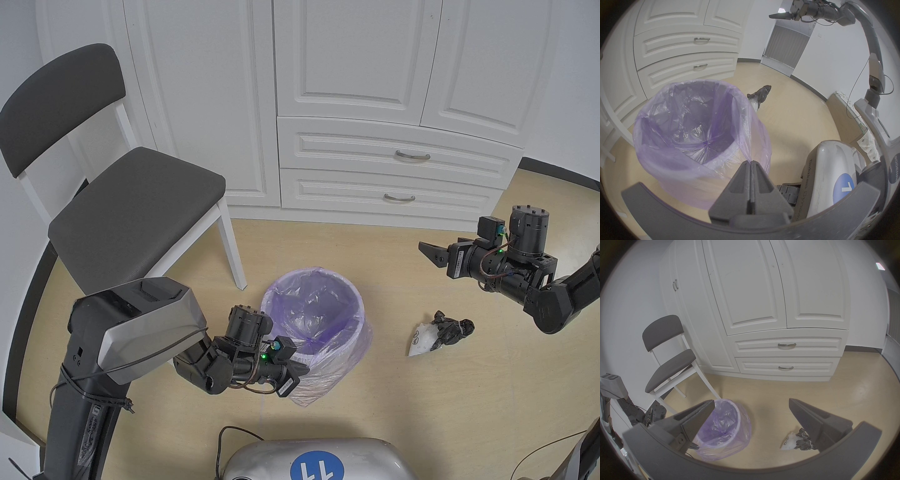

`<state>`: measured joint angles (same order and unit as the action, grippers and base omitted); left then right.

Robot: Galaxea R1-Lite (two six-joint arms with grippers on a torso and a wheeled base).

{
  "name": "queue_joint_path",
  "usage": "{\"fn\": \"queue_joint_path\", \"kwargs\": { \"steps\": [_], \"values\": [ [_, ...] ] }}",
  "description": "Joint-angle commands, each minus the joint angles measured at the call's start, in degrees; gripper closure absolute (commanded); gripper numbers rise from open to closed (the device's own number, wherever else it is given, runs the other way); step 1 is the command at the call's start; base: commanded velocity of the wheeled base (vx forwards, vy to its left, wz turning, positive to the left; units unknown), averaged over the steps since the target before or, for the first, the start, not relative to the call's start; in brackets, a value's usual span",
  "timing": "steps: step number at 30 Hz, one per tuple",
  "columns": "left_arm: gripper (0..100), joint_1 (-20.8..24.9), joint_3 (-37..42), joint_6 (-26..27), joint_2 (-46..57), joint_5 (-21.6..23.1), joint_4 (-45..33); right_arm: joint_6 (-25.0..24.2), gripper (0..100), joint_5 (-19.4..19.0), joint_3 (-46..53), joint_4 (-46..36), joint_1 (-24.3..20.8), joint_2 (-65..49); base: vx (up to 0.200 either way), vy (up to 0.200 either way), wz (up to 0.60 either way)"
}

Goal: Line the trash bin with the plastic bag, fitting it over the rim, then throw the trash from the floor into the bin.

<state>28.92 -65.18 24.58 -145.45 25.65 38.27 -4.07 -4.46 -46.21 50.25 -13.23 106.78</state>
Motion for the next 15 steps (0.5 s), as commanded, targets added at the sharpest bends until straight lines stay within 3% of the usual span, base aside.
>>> {"fn": "queue_joint_path", "kwargs": {
  "steps": [1,5,15],
  "values": [
    [100,0.2,4.9,0.0,2.5,0.0,3.6,0.0,0,0.0,0.1,0.0,0.0,0.0,0.0,0.0,0.0],
    [100,0.4,7.5,-0.1,2.5,-0.1,7.5,0.2,0,0.0,0.2,0.0,-0.2,0.1,0.0,0.0,0.0],
    [100,1.3,7.2,-0.1,2.2,0.0,6.6,0.4,0,0.0,0.8,0.0,-0.9,0.1,0.0,0.0,0.0]
  ]
}}
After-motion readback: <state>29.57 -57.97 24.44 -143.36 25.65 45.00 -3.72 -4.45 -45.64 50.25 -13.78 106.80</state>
